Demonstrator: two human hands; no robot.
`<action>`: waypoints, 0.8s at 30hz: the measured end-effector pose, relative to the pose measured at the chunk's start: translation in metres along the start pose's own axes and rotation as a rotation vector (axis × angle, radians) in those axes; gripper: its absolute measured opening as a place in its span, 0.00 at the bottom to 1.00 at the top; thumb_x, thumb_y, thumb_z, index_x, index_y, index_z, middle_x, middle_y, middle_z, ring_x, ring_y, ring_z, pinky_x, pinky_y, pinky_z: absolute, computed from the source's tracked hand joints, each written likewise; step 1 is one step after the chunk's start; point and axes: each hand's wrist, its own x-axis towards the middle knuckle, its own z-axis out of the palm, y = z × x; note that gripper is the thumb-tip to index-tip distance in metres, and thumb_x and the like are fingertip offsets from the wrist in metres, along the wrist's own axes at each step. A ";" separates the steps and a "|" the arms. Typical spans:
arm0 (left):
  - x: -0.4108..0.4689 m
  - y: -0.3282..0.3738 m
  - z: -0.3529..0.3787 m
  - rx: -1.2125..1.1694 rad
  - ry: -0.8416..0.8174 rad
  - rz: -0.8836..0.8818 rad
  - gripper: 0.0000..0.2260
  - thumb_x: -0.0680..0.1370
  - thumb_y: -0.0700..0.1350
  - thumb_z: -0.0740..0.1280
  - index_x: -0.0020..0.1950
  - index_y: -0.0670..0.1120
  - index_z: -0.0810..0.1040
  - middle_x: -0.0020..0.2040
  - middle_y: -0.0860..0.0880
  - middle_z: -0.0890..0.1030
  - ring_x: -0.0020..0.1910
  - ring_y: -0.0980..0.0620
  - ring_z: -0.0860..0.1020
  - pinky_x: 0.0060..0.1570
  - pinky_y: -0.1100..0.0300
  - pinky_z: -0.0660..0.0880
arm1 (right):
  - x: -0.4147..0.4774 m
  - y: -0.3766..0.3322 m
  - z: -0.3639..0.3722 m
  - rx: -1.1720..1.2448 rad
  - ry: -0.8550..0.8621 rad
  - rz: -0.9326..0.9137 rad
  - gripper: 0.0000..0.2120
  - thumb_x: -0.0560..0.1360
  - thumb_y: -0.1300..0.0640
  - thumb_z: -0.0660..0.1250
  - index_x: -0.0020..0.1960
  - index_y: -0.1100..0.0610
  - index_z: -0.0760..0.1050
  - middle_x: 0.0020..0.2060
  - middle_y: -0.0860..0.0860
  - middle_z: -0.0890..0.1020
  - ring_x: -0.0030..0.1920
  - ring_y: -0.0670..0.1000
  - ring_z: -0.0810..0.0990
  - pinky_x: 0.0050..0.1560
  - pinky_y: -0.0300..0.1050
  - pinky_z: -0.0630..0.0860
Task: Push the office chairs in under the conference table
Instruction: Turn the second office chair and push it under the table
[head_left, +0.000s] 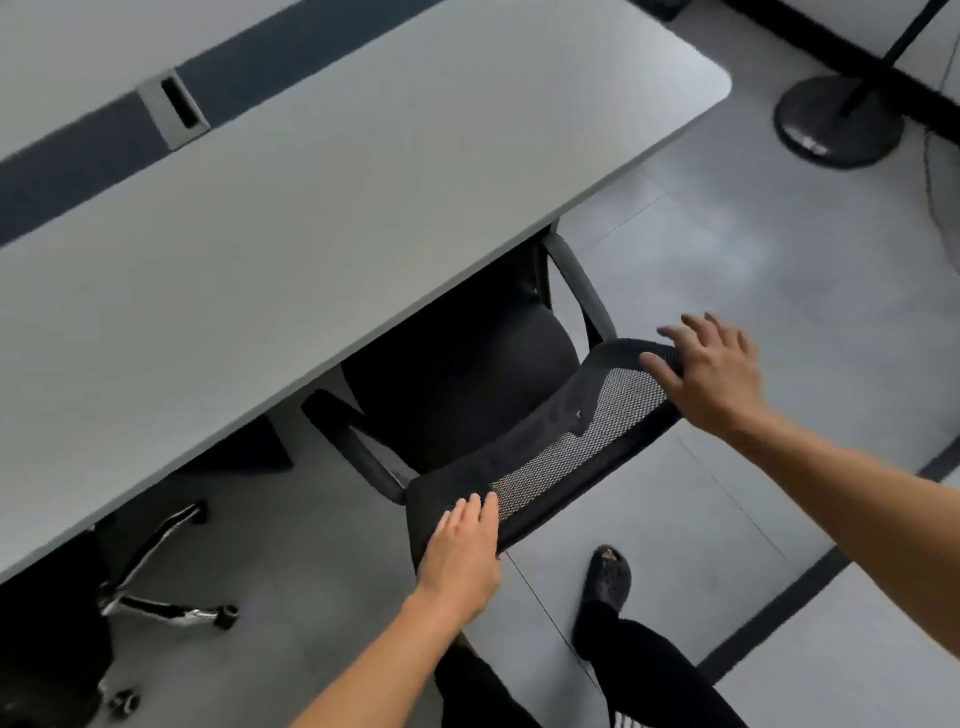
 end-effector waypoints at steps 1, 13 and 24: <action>-0.004 -0.005 0.001 0.004 -0.009 -0.017 0.30 0.77 0.37 0.57 0.77 0.44 0.48 0.77 0.43 0.56 0.76 0.46 0.54 0.76 0.54 0.51 | 0.002 -0.004 0.003 0.005 -0.041 -0.038 0.28 0.73 0.34 0.54 0.60 0.51 0.77 0.62 0.55 0.79 0.66 0.59 0.72 0.67 0.57 0.62; -0.016 -0.090 -0.023 -0.089 0.164 -0.234 0.30 0.73 0.33 0.57 0.75 0.48 0.59 0.76 0.49 0.62 0.76 0.52 0.58 0.75 0.56 0.48 | -0.009 -0.091 0.028 0.124 -0.056 -0.113 0.20 0.76 0.38 0.57 0.44 0.49 0.82 0.42 0.53 0.85 0.47 0.59 0.79 0.47 0.45 0.69; -0.007 -0.173 -0.038 -0.137 0.310 -0.238 0.40 0.70 0.74 0.44 0.67 0.49 0.73 0.66 0.49 0.76 0.67 0.50 0.72 0.68 0.52 0.66 | 0.043 -0.177 0.049 0.028 -0.032 -0.175 0.25 0.77 0.36 0.53 0.38 0.53 0.78 0.38 0.55 0.82 0.42 0.60 0.78 0.41 0.44 0.63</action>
